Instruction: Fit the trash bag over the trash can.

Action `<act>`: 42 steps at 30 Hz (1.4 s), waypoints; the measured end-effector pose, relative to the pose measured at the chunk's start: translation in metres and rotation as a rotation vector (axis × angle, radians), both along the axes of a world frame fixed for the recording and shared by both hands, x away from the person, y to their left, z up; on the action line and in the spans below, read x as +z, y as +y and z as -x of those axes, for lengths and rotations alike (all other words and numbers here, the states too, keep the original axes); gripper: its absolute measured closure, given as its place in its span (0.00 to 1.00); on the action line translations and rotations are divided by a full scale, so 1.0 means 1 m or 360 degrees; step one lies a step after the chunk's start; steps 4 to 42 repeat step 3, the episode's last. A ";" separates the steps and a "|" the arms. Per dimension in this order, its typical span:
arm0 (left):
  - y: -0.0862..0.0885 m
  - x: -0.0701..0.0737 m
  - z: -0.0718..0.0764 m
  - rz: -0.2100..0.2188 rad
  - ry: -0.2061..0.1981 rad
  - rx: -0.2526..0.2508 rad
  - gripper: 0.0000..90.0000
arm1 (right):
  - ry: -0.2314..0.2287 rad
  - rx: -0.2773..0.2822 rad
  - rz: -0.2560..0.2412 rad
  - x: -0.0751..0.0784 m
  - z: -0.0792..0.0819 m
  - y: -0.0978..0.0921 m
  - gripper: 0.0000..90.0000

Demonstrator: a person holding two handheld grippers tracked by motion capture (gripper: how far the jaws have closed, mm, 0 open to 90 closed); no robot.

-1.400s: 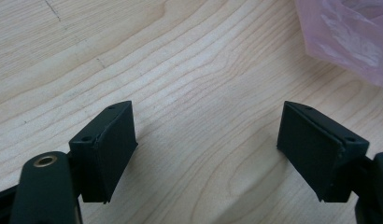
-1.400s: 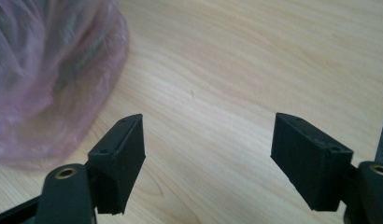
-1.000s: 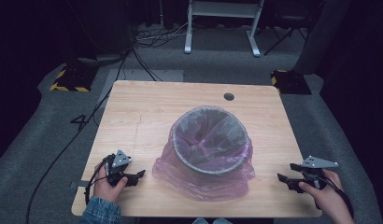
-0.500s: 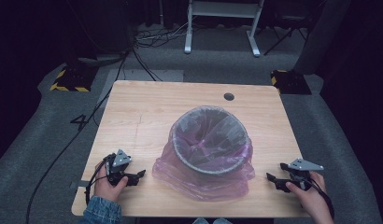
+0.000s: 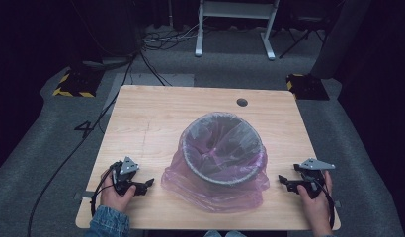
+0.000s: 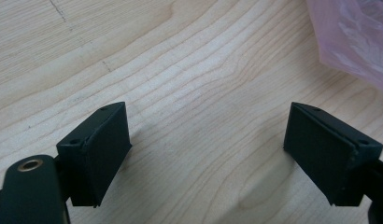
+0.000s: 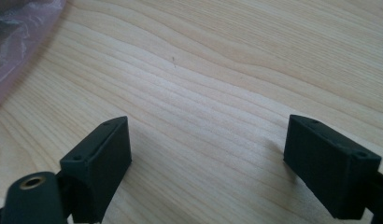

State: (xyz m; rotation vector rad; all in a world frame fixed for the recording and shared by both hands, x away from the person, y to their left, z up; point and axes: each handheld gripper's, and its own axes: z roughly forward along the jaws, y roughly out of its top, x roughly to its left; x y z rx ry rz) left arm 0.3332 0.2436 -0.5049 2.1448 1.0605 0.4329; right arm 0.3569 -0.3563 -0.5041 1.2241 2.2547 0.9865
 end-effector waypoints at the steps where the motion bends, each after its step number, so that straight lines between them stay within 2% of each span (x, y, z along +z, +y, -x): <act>1: 0.000 0.000 0.000 0.0002 0.0001 0.0005 0.16 | 0.0001 -0.0001 -0.0001 0.000 0.000 0.000 0.17; 42: -0.001 0.000 -0.001 0.0006 0.0008 0.0006 0.15 | 0.0002 0.0000 0.0000 0.000 0.000 0.000 0.17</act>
